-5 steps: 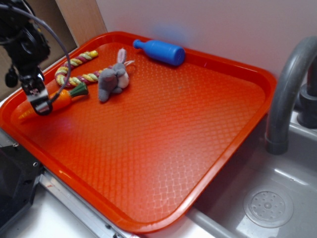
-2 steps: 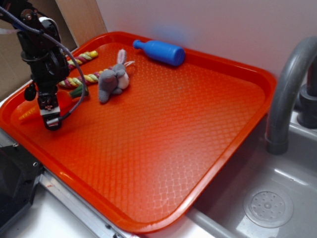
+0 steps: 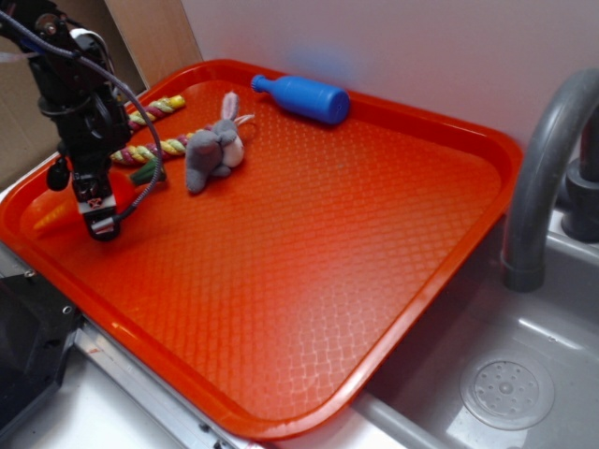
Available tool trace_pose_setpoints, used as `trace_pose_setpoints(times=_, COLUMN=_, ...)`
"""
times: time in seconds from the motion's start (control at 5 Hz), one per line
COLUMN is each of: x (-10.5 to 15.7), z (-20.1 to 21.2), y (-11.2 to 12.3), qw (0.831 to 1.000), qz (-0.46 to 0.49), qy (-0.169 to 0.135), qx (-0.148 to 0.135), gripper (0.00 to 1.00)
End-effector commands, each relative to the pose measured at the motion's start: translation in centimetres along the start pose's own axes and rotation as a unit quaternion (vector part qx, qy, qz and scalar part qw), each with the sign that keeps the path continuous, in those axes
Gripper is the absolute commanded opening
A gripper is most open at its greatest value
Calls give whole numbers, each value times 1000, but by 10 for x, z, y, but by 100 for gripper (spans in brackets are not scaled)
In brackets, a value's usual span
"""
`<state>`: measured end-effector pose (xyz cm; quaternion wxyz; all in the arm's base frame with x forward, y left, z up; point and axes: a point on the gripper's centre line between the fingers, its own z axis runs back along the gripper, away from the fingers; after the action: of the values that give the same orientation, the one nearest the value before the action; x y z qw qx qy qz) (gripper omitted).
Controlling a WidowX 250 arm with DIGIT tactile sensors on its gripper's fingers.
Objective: Grab the carrot.
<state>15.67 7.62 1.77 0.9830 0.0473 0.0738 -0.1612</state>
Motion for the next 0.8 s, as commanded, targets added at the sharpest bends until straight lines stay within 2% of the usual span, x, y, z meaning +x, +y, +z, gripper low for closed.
trace_pose_setpoints(times=0.0, x=0, z=95, y=17, qw=984, qz=177, qy=-10, qx=28, gripper=0)
trace_pose_setpoints(times=0.2, x=10, z=144, y=8, qw=966, qz=258, qy=15, qx=-5, gripper=0)
trace_pose_setpoints(times=0.4, x=16, z=184, y=-15, qw=955, qz=290, qy=-1, qx=-64, gripper=0)
trace_pose_setpoints(times=0.6, x=21, z=218, y=-38, qw=954, qz=284, qy=-54, qx=-77, gripper=0)
